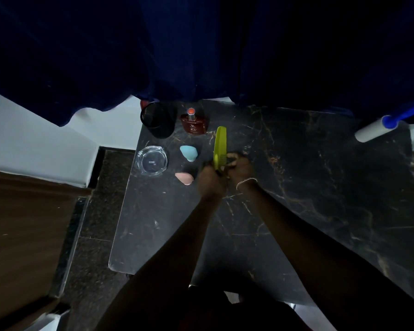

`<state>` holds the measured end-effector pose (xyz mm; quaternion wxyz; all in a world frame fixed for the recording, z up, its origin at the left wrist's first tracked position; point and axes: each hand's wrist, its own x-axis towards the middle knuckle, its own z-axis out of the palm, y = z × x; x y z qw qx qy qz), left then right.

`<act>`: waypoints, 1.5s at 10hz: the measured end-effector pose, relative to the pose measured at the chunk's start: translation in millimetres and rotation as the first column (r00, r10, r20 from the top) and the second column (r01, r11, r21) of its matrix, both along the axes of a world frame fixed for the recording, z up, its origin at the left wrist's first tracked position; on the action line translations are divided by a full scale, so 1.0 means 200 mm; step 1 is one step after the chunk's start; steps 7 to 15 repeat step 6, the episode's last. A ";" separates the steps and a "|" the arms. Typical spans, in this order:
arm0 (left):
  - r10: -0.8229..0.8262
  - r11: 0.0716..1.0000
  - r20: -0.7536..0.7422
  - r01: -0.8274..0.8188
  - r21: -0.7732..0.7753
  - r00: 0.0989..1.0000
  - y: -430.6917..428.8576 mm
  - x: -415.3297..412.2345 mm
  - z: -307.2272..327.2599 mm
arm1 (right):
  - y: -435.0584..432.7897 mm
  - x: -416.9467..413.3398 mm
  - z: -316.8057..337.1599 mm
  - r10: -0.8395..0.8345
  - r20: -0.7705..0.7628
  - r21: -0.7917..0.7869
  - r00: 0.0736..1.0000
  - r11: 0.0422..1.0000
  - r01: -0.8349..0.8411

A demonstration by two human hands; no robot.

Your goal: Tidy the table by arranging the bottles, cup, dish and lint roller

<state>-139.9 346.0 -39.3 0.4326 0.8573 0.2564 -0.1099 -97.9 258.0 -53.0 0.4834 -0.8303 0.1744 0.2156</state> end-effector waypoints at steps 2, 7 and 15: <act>-0.113 0.990 -0.028 0.115 0.081 0.993 0.01 -0.02 -0.04 | 0.02 -0.03 -0.02 0.070 0.103 -0.174 0.992 0.983 -0.052; -0.403 0.915 0.151 0.392 0.095 0.903 0.14 -0.26 0.05 | -0.06 -0.35 0.07 0.023 0.182 -0.258 0.983 0.966 0.026; -0.403 0.915 0.151 0.392 0.095 0.903 0.14 -0.26 0.05 | -0.06 -0.35 0.07 0.023 0.182 -0.258 0.983 0.966 0.026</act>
